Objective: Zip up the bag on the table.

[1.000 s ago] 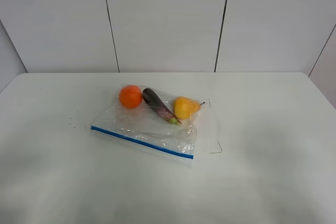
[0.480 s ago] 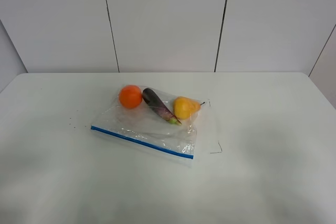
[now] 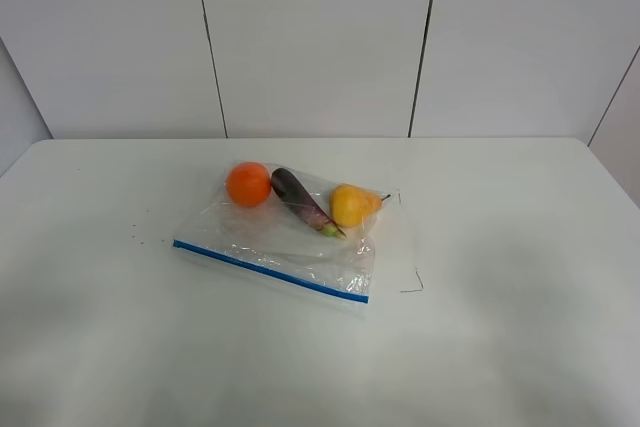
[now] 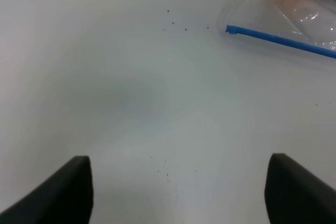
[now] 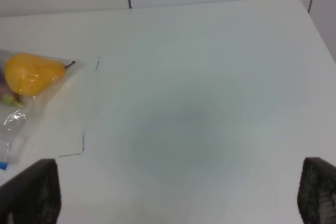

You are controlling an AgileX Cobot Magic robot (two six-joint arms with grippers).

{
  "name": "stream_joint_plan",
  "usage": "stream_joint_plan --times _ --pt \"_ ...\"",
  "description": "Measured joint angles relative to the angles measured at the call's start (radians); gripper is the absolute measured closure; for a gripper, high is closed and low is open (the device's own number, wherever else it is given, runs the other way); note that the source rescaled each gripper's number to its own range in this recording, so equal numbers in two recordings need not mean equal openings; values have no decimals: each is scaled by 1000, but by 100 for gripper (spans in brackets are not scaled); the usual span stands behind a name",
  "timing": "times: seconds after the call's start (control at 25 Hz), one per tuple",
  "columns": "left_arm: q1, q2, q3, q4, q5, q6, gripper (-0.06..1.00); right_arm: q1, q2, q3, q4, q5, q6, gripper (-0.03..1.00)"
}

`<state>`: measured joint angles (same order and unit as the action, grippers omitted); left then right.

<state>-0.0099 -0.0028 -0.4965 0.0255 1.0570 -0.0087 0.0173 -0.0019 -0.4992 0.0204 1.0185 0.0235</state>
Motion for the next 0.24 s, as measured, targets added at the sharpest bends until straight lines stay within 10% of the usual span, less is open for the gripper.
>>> stream_joint_plan --times 0.24 --pt "0 0 0 0 0 0 7 0 0 0 0 0 0 -3"
